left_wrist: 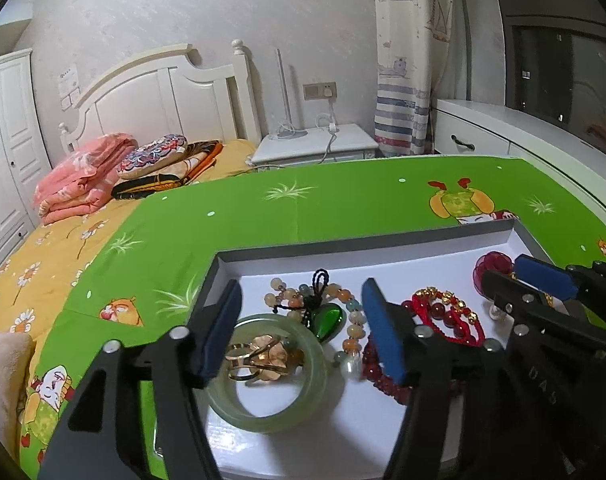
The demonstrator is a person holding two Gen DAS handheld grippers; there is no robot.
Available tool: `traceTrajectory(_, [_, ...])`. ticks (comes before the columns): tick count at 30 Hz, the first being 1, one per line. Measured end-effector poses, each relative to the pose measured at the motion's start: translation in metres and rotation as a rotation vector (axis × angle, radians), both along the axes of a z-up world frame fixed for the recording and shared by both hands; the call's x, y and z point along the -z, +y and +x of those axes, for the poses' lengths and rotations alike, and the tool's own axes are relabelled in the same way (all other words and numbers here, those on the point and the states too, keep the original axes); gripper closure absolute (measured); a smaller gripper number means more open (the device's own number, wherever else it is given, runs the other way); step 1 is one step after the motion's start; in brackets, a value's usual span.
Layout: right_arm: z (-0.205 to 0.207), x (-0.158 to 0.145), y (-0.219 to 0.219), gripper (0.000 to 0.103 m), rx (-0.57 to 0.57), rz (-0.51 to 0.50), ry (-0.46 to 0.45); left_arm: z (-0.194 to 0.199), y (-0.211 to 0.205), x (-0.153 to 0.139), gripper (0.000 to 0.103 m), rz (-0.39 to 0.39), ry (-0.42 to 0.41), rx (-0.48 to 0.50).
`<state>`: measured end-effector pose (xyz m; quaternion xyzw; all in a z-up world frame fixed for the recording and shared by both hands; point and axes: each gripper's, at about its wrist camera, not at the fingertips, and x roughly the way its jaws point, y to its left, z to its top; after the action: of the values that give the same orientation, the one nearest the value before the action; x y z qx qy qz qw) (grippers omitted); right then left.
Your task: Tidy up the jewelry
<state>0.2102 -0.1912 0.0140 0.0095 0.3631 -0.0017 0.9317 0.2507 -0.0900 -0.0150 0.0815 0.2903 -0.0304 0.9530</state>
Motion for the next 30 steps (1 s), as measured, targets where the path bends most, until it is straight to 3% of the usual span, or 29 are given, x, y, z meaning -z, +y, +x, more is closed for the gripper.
traceTrajectory(5, [-0.003, -0.004, -0.002, 0.062, 0.011, -0.004, -0.013, -0.004, 0.003, -0.006, 0.019, 0.000, -0.017, -0.012])
traceTrajectory(9, [-0.011, -0.013, -0.008, 0.041, 0.043, 0.000, -0.038, -0.012, 0.017, -0.015, 0.007, -0.060, -0.028, -0.030])
traceTrajectory(12, [-0.020, -0.021, -0.013, 0.028, 0.053, 0.019, -0.068, -0.019, 0.027, -0.020, 0.005, -0.097, -0.030, -0.026])
traceTrajectory(15, [-0.030, -0.027, -0.012, 0.020, 0.061, 0.008, -0.097, -0.028, 0.033, -0.024, 0.005, -0.080, -0.048, -0.026])
traceTrajectory(19, [-0.047, -0.035, -0.007, 0.019, 0.057, 0.000, -0.132, -0.042, 0.040, -0.028, 0.005, -0.048, -0.078, -0.045])
traceTrajectory(25, [-0.074, -0.042, 0.008, 0.019, 0.016, -0.008, -0.170, -0.076, 0.052, -0.038, 0.005, -0.062, -0.138, -0.016])
traceTrajectory(30, [-0.099, -0.039, 0.015, 0.019, -0.011, -0.016, -0.186, -0.101, 0.056, -0.031, 0.005, -0.035, -0.156, -0.013])
